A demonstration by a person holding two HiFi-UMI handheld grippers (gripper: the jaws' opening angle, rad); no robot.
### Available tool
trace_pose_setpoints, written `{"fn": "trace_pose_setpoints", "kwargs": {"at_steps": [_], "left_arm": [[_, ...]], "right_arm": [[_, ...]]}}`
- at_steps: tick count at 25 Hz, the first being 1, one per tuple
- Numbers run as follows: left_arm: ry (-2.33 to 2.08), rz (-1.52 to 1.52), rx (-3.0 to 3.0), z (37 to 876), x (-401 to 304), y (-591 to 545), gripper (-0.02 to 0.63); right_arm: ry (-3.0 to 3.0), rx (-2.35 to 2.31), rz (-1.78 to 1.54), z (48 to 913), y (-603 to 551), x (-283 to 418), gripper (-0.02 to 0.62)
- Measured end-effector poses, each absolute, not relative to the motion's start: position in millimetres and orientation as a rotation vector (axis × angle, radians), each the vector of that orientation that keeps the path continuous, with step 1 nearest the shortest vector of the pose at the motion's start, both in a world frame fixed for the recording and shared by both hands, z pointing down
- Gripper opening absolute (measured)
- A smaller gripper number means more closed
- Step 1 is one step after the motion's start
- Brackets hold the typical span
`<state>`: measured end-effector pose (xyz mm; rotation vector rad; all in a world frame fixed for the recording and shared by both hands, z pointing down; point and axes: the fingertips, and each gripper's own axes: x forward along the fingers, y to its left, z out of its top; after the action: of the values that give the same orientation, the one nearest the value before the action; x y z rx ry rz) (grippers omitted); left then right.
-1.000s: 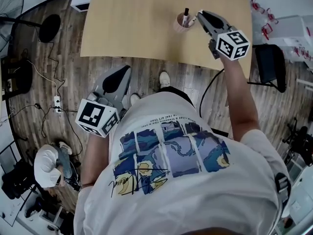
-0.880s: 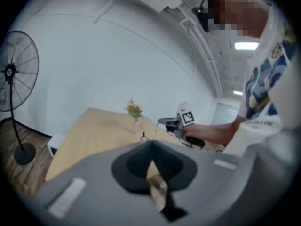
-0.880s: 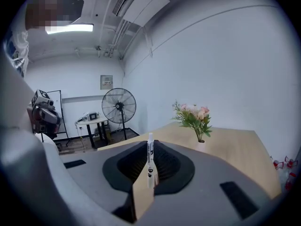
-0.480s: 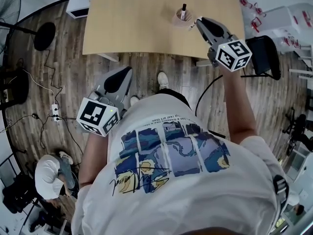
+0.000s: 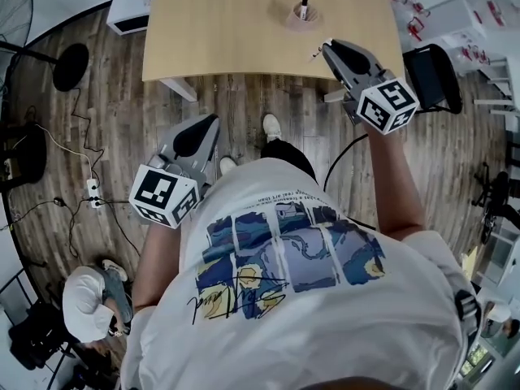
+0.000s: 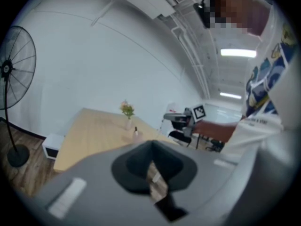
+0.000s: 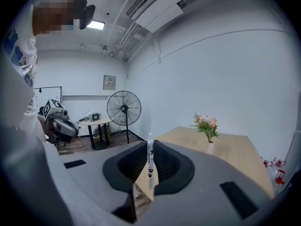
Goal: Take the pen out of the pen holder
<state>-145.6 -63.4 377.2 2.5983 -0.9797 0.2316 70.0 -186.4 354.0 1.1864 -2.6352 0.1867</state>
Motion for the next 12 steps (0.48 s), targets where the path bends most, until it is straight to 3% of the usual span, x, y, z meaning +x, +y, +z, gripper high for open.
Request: {"fn": "trace_pose_setpoints", "kwargs": {"at_steps": [12], "left_arm": [[-0.938, 0.235, 2.606, 386.4, -157.6, -20.1, 0.009]], "right_arm": [[-2.650, 1.175, 0.192, 341.3, -109.9, 44.6, 0.034]]}}
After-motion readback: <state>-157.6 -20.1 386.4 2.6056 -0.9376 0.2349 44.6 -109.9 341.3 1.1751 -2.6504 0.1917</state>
